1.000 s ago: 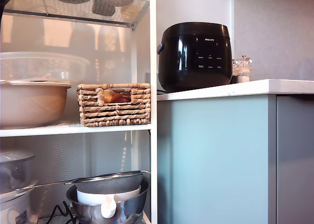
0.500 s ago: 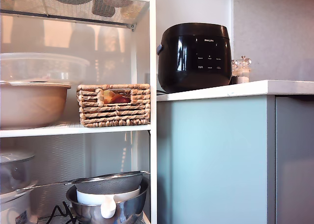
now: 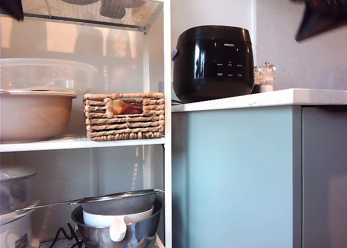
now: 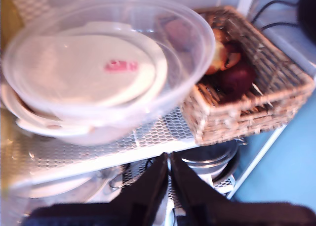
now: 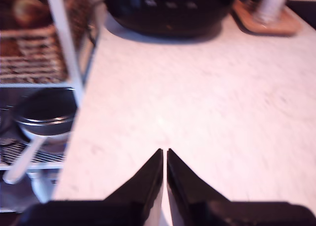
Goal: Pick up the plastic microwave lid from the counter next to you, then place it on the shelf
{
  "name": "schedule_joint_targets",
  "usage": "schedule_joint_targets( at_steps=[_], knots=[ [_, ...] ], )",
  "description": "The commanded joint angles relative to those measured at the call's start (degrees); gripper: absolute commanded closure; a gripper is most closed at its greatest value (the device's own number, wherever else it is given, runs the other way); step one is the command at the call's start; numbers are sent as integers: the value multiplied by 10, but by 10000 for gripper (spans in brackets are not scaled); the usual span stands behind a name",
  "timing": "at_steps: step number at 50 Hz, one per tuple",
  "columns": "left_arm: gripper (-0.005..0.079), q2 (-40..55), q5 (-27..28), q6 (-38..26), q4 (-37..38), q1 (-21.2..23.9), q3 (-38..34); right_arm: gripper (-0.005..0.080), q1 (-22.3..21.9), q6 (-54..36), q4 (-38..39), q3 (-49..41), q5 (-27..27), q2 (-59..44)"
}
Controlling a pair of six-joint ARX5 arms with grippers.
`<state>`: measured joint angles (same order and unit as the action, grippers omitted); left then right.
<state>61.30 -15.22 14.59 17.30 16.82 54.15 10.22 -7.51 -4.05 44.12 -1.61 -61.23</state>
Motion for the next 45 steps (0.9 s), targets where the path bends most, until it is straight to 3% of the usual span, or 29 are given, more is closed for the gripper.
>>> schedule_joint_targets(
  at_steps=[1, 22, 35, 45],
  knots=[
    [764, -16, 11, -7, -32, -1, -50, 765, 1, 2, 25, -42, 8, 34],
    [764, -98, 17, -2, -199, -9, -269, 765, -21, 21, 111, -233, 6, 192],
    [763, -150, 23, 5, -238, -10, -348, 765, -37, 31, 82, -292, 5, 296],
    [764, -228, 16, 5, -236, -10, -397, 765, -36, 31, 18, -318, 1, 397]
  ],
)
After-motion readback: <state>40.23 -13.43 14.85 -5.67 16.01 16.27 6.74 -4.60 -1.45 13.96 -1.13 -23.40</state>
